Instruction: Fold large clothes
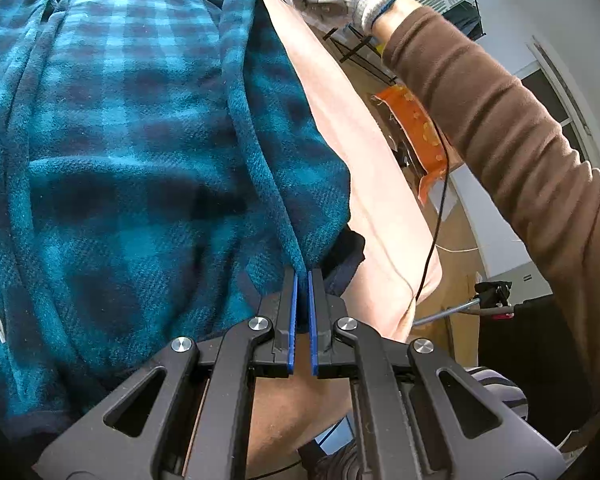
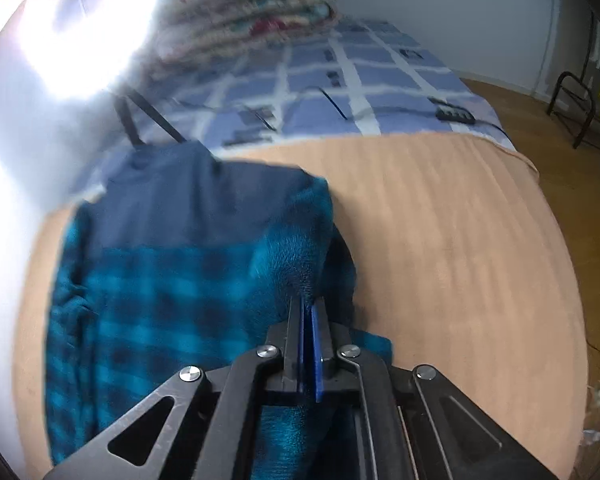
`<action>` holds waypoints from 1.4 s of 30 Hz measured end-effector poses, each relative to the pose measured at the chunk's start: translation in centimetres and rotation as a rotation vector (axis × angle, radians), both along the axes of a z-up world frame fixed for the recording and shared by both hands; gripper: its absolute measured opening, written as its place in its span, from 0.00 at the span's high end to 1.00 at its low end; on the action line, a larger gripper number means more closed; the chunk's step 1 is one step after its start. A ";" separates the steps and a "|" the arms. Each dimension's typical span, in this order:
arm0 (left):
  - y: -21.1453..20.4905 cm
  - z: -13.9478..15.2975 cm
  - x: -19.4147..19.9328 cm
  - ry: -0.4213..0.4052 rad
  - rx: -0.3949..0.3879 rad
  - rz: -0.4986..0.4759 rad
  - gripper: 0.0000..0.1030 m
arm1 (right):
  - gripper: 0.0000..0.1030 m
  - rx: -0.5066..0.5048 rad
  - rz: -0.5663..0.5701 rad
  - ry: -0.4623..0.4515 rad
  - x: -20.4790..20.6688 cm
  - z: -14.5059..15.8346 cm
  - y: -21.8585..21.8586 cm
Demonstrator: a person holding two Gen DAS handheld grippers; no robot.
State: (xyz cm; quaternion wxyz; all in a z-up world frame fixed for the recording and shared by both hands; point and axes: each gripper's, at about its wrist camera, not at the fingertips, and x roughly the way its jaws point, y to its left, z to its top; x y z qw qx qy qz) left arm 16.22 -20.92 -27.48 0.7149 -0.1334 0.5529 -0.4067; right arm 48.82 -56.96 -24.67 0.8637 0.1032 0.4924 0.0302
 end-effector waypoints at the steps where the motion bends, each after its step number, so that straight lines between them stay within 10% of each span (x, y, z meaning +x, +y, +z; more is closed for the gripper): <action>1: 0.0 -0.1 0.0 0.000 0.004 -0.002 0.98 | 1.00 0.015 0.004 -0.017 -0.1 0.6 0.1; 8: -0.3 -0.2 0.0 0.015 -0.003 -0.004 0.98 | 1.00 -0.009 0.075 -0.069 0.8 3.0 4.5; 18: -0.4 -0.6 -0.7 0.012 0.036 -0.013 0.98 | 0.99 -0.097 0.176 0.038 3.4 -5.5 12.4; 24: -0.3 -0.1 -1.0 0.007 0.045 -0.012 0.98 | 0.74 0.071 0.190 0.003 2.2 -4.7 10.3; 33: 1.9 1.3 -1.4 0.003 0.004 0.023 0.98 | 0.58 0.096 0.124 -0.188 -10.9 6.0 0.4; 35: 2.3 1.7 -1.0 0.011 -0.014 0.041 0.97 | 0.54 0.106 0.125 -0.173 -15.0 6.4 -1.4; 39: 2.8 1.5 0.4 0.083 -0.091 0.094 0.64 | 0.53 0.148 0.124 -0.110 -25.3 4.6 -3.7; 42: 2.3 0.7 1.4 0.127 -0.101 0.110 0.63 | 0.53 0.258 0.114 -0.030 -31.7 1.6 -4.4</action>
